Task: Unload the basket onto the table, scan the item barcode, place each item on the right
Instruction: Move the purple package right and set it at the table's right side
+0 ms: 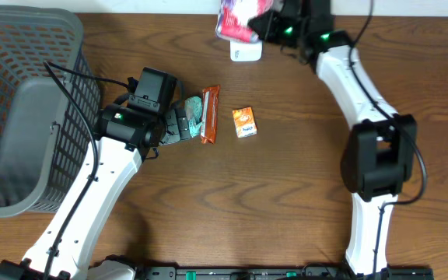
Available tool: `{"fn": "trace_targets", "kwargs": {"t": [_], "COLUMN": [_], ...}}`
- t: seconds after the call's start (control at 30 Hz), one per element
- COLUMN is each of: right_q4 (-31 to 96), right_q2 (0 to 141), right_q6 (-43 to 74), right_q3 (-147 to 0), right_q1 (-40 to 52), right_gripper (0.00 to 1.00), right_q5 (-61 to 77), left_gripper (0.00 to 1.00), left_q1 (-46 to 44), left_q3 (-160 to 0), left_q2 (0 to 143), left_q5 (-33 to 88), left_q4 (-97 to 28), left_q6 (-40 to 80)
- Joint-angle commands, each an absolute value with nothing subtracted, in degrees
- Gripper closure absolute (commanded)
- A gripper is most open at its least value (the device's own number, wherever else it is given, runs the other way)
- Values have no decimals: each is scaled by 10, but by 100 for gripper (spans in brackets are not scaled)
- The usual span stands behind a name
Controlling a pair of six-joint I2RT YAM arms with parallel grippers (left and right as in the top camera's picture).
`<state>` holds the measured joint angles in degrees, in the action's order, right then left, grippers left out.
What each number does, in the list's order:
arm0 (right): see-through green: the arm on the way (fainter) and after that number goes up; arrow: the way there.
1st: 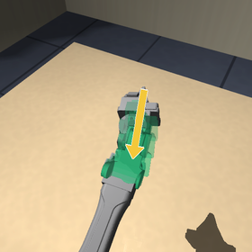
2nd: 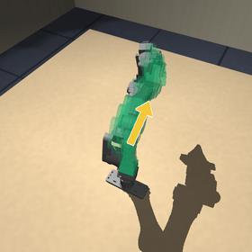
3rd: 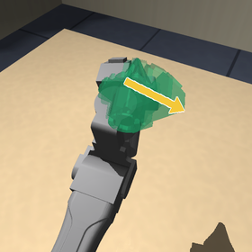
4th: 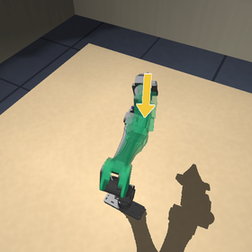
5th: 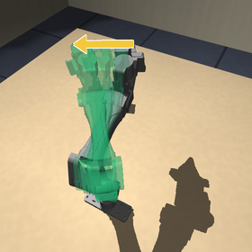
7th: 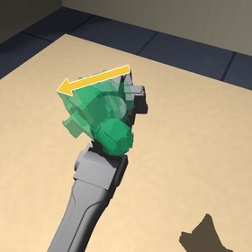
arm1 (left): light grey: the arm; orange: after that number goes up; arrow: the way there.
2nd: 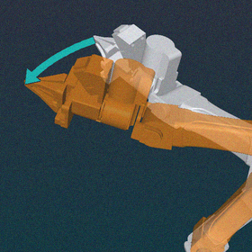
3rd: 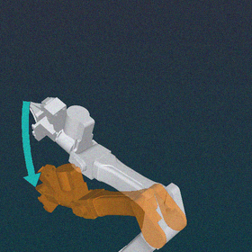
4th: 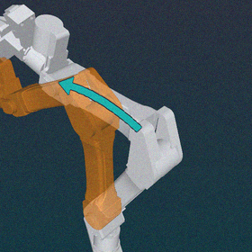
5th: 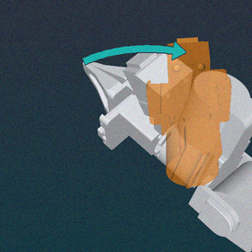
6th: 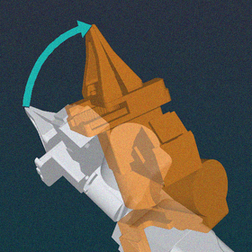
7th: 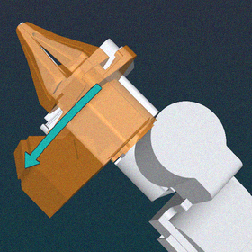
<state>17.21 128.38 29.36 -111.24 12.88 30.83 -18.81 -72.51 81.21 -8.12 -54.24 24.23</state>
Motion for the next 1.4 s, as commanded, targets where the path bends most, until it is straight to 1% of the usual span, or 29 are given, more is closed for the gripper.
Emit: {"fn": "trace_targets", "kwargs": {"t": [0.0, 0.1, 0.2, 0.23, 0.37, 0.47, 0.5, 0.53, 0.57, 0.67, 0.7, 0.73, 0.77, 0.8, 0.83, 0.9, 0.97, 1.07, 1.13, 1.2, 1.27, 1.37], "right_q4": [166, 186, 231, 268, 353, 358, 352, 347, 338, 317, 314, 313, 309, 302, 294, 270, 266, 279, 309, 365, 429, 524], "right_q2": [1278, 1261, 1242, 1237, 1239, 1239, 1240, 1241, 1242, 1244, 1244, 1244, 1244, 1244, 1244, 1240, 1230, 1205, 1190, 1179, 1177, 1183], "right_q6": [299, 297, 297, 301, 332, 343, 343, 345, 356, 366, 366, 366, 366, 364, 359, 340, 340, 304, 254, 185, 109, 18], "right_q3": [-1115, -1118, -1118, -1118, -1112, -1096, -1091, -1087, -1082, -1070, -1068, -1067, -1067, -1067, -1067, -1068, -1068, -1068, -1068, -1068, -1068, -1063], "right_q1": [110, 73, 16, -27, -115, -165, -176, -184, -194, -202, -202, -199, -197, -194, -192, -185, -179, -159, -135, -100, -62, 7], "right_gripper": [99, 99, 99, 99, 99, 99, 95, 81, 59, 35, 25, 11, 4, 2, 3, 13, 14, 15, 15, 12, 8, 8], "right_q5": [237, 236, 236, 236, 209, 196, 196, 196, 196, 220, 234, 248, 263, 290, 320, 406, 440, 462, 472, 473, 472, 423], "left_gripper": [2, 2, 2, 2, 2, 2, 2, 2, 2, 2, 2, 2, 2, 2, 2, 2, 2, 2, 2, 2, 2, 2], "left_q1": [-187, -187, -187, -187, -187, -187, -187, -187, -187, -187, -187, -187, -187, -187, -187, -187, -187, -187, -187, -187, -187, -187], "left_q3": [-731, -731, -731, -731, -731, -731, -731, -731, -731, -731, -731, -731, -731, -731, -731, -731, -731, -731, -731, -731, -731, -731], "left_q2": [812, 812, 812, 812, 812, 812, 812, 812, 812, 812, 812, 812, 812, 812, 812, 812, 812, 812, 812, 812, 812, 812], "left_q5": [-91, -91, -91, -91, -91, -91, -91, -91, -91, -91, -91, -91, -91, -91, -91, -91, -91, -91, -91, -91, -91, -91], "left_q4": [-546, -546, -546, -546, -546, -546, -546, -546, -546, -546, -546, -546, -546, -546, -546, -546, -546, -546, -546, -546, -546, -546], "left_q6": [250, 250, 250, 250, 250, 250, 250, 250, 250, 250, 250, 250, 250, 250, 250, 250, 250, 250, 250, 250, 250, 250]}}
